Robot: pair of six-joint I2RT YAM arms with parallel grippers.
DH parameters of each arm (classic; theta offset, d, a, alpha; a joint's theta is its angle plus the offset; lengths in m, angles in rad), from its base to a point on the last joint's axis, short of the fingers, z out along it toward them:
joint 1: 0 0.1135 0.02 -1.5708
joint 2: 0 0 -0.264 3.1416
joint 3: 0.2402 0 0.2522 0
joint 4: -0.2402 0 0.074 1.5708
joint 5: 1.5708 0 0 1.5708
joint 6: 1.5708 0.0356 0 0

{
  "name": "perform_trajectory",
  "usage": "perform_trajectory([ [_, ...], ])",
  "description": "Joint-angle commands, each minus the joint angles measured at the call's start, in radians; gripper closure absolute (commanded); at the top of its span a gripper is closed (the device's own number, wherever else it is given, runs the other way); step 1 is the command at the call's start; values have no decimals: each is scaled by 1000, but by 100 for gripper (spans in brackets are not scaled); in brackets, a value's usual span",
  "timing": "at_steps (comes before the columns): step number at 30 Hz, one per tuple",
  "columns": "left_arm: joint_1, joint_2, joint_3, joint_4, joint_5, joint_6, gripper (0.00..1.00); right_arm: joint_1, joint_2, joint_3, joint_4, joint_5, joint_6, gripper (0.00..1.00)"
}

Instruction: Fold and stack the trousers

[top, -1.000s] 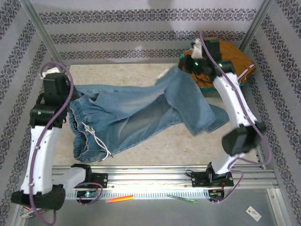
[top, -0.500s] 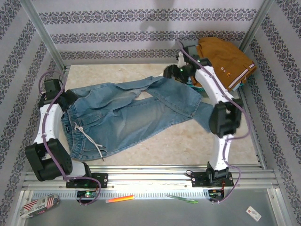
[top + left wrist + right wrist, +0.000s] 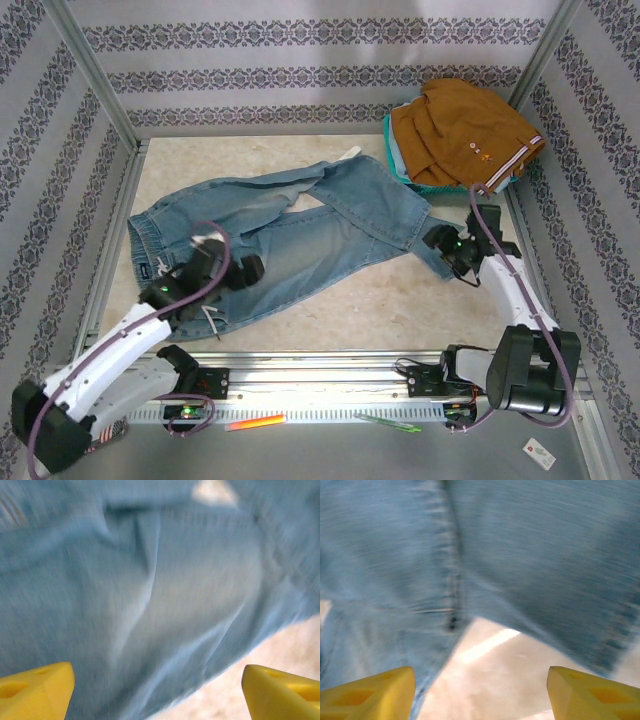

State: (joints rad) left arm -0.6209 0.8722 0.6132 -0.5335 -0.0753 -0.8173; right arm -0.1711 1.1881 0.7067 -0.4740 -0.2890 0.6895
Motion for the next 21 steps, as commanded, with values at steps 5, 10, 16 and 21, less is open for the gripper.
perform_trajectory([
  [5,-161,199,-88,165,-119,-181,6,-50,23,-61,41,-66,50,29],
  [10,-161,179,-166,179,-156,-203,7,-60,44,-95,45,-34,72,18],
  [16,-154,55,-308,153,-197,-264,38,-88,101,-107,45,-51,113,20],
  [21,-80,-120,-392,86,-197,-271,73,-119,136,-117,39,-65,110,24],
])
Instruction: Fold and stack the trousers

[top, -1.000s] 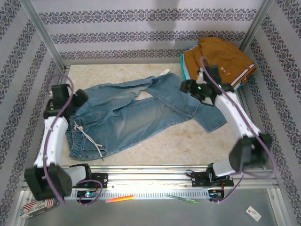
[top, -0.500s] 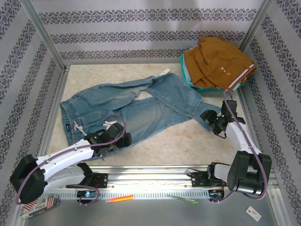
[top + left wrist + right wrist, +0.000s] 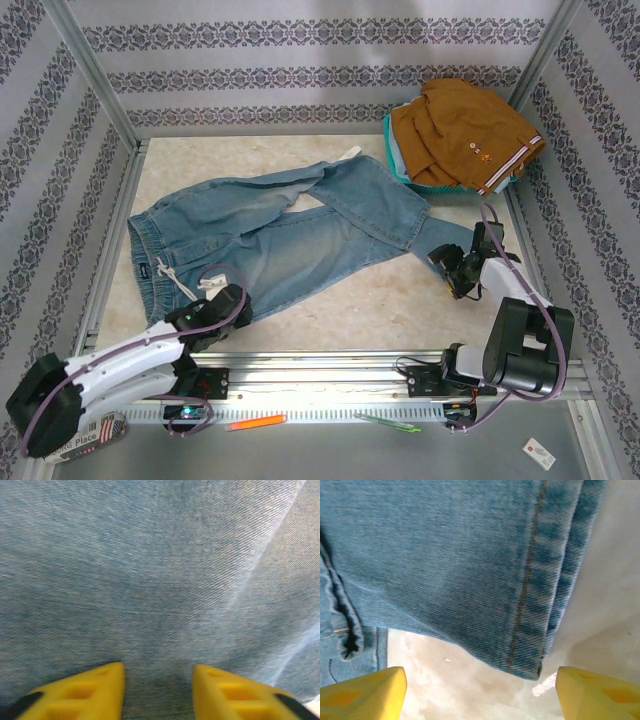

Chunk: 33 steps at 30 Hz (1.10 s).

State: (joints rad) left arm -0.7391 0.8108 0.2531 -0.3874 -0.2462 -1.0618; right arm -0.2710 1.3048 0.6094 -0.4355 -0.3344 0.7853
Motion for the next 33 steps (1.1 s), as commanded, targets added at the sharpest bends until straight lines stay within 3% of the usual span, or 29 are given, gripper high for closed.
perform_trajectory([
  [1,61,-86,-42,-68,-15,-16,81,-27,29,-22,13,-32,12,28],
  [3,110,-127,-46,-90,10,-1,100,-38,55,-23,44,-44,15,40],
  [8,209,-157,-24,-98,90,47,100,-58,98,8,92,-49,4,88],
  [10,212,-156,-3,-105,89,56,100,-65,89,13,100,-78,0,100],
  [14,216,-157,70,-148,67,88,100,-58,-24,-2,98,-131,16,100],
  [19,214,-91,221,-173,58,214,100,-35,-269,58,-36,-150,16,100],
  [20,199,-31,258,-163,65,239,97,-29,-315,83,-72,-139,12,100],
  [21,165,38,296,-157,51,252,75,-24,-349,105,-100,-128,8,100],
  [22,106,123,340,-149,13,265,61,-19,-377,131,-126,-123,5,100],
  [25,-65,381,480,-125,-72,294,41,-5,-414,193,-170,-131,4,100],
  [30,-199,669,635,-11,-70,360,20,6,-423,259,-195,-135,15,100],
  [33,-210,813,715,3,-42,394,16,7,-416,294,-201,-136,12,100],
])
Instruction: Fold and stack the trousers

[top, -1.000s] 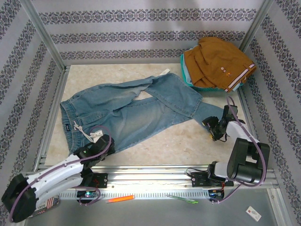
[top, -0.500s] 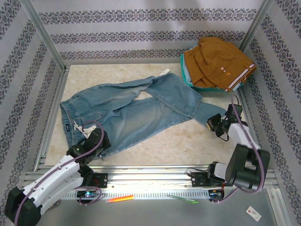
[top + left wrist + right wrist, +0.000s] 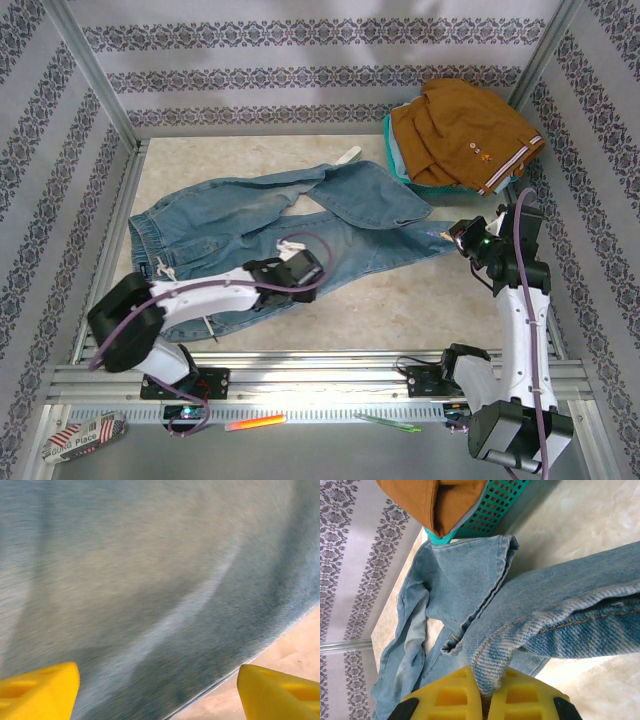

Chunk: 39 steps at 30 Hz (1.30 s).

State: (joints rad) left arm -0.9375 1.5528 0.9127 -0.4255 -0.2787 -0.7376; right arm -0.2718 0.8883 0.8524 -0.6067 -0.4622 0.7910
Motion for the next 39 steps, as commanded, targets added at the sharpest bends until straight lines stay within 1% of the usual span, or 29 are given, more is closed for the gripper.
perform_trajectory([
  [1,-12,109,68,53,-1,79,17,7,3,58,-29,-9,6,100],
  [3,-12,153,77,78,20,81,22,5,11,67,-30,-3,6,100],
  [4,-12,164,68,91,30,78,27,4,15,71,-28,-3,6,100],
  [5,-11,171,54,99,30,70,36,2,18,75,-28,-4,9,100],
  [6,-11,174,39,104,26,66,46,1,20,76,-25,-4,10,100],
  [9,-7,162,-31,112,22,47,85,-5,22,85,-18,1,19,100],
  [10,-7,139,-78,142,21,40,98,-7,23,91,-19,2,19,100],
  [11,-7,105,-138,176,22,31,100,-9,21,96,-22,3,20,100],
  [13,-3,41,-227,188,26,10,100,-12,15,105,-33,5,19,100],
  [18,-3,-152,-394,161,37,-49,100,-29,-26,103,-66,7,32,100],
  [22,-3,-302,-451,79,90,-75,100,-54,-57,89,-145,20,17,100],
  [25,-4,-417,-475,2,107,-93,100,-82,-66,27,-179,46,-9,100],
  [28,-4,-517,-481,-53,115,-100,100,-106,-48,-59,-167,139,-29,100],
  [29,-4,-535,-475,-67,118,-98,99,-122,-37,-94,-147,164,-25,100],
  [30,-4,-548,-462,-82,121,-97,89,-144,-25,-125,-119,177,-20,100],
  [31,-4,-555,-446,-97,124,-94,67,-161,-12,-146,-99,190,-18,100],
  [32,-4,-561,-427,-110,134,-89,50,-187,9,-157,-90,206,-12,98],
  [33,-4,-571,-405,-122,147,-81,36,-213,28,-165,-67,192,-11,79],
  [34,-4,-585,-385,-137,154,-77,23,-231,43,-165,-49,173,-12,61],
  [35,-4,-604,-360,-154,160,-65,15,-246,56,-152,-46,157,-12,52],
  [37,-3,-655,-311,-205,138,-43,8,-246,63,-123,-35,99,-29,46],
  [39,2,-711,-260,-272,73,-12,2,-208,67,-95,-36,49,-27,42],
])
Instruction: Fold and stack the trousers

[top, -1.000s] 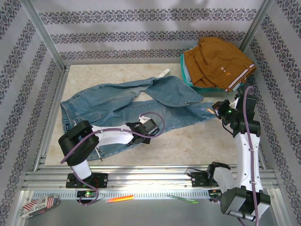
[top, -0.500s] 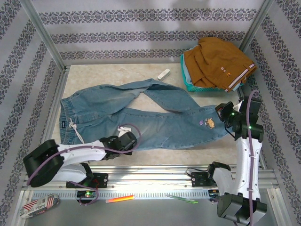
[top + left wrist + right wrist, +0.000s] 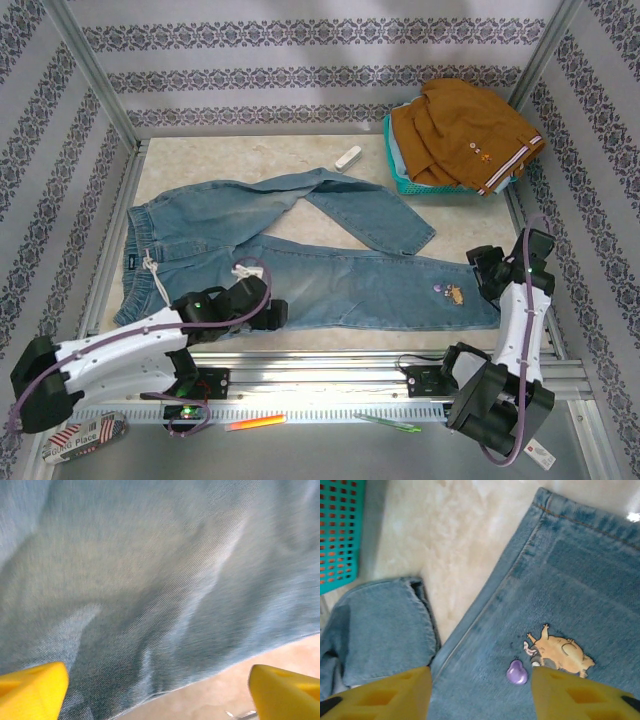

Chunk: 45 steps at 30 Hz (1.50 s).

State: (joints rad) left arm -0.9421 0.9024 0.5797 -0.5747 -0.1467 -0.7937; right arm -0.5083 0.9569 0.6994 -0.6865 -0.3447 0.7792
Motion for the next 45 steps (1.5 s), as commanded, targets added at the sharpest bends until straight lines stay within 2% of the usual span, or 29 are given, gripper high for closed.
perform_trajectory([
  [1,21,-78,90,-147,-86,60,0,57,0,70,32,-77,-25,42],
  [5,159,-71,121,-146,-37,128,0,209,-13,33,58,-94,12,42],
  [8,273,-34,109,-67,32,153,0,462,-7,-31,144,-45,103,45],
  [10,347,-5,87,7,74,138,0,676,13,-75,250,32,169,46],
  [13,425,43,42,107,74,92,0,910,131,-82,369,130,205,47],
  [15,468,68,0,170,74,77,0,985,253,-43,395,133,181,48],
  [18,523,108,-53,201,50,43,0,1032,416,-6,427,102,151,50],
  [22,563,99,-137,204,62,-3,0,1041,500,-44,445,114,126,51],
  [28,572,-45,-212,101,72,-51,1,987,451,-169,417,75,118,49],
  [33,575,-182,-196,-4,111,-93,7,849,296,-198,291,28,53,46],
  [36,575,-211,-101,-15,103,-48,8,741,205,-115,217,11,-17,44],
  [38,575,-159,-18,-5,75,6,7,690,196,-23,168,37,-56,43],
  [41,594,-1,128,-1,29,99,3,599,255,91,151,79,-73,39],
  [45,656,195,225,92,91,136,2,515,423,150,230,-19,-17,40],
])
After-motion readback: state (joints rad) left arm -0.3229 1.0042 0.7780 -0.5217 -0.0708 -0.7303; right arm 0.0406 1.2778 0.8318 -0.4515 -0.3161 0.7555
